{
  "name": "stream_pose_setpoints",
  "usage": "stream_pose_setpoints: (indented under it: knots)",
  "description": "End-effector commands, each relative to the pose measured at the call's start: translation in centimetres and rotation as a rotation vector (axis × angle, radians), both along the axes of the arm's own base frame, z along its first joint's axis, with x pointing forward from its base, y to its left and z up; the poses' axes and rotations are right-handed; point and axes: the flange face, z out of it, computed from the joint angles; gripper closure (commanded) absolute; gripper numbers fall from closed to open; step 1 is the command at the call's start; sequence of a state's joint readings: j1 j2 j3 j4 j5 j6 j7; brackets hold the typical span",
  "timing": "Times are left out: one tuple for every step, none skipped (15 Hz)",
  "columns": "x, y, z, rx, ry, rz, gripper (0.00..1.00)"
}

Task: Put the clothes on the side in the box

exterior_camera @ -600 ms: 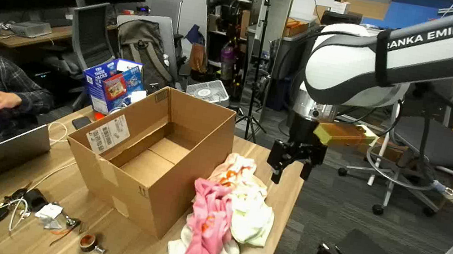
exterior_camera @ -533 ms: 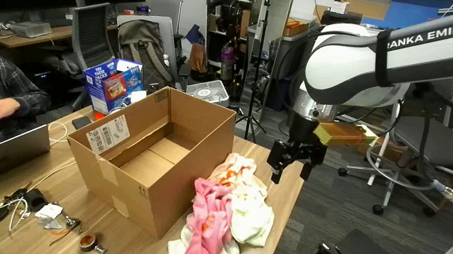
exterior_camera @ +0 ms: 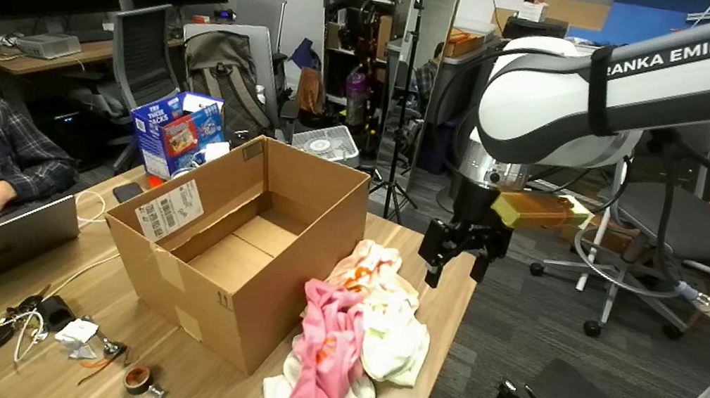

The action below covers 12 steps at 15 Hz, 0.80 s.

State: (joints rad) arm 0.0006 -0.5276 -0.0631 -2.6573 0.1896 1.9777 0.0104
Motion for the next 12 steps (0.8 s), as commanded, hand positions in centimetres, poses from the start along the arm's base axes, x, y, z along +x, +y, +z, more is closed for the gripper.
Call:
stream_pose_setpoints:
  knots:
    - [0.0,0.0,0.0,0.000,0.001,0.000,0.00]
    - [0.0,0.0,0.0,0.000,0.001,0.000,0.00]
    - [0.0,0.0,0.0,0.000,0.001,0.000,0.00]
    - [0.0,0.0,0.0,0.000,0.001,0.000,0.00]
    - [0.0,0.0,0.0,0.000,0.000,0.000,0.00]
    - [0.0,0.0,0.0,0.000,0.000,0.000,0.00]
    - [0.0,0.2,0.0,0.002,0.005,0.006,0.00]
    - [0.1,0.4,-0.2,0.000,-0.004,0.007,0.00]
    - [0.2,0.8,-0.5,-0.009,0.005,0.008,0.00]
    - [0.2,1.0,-0.8,-0.015,0.009,0.018,0.00]
    - [0.2,1.3,-1.1,-0.023,0.010,0.027,0.00]
    - [0.3,1.6,-1.4,-0.028,0.015,0.038,0.00]
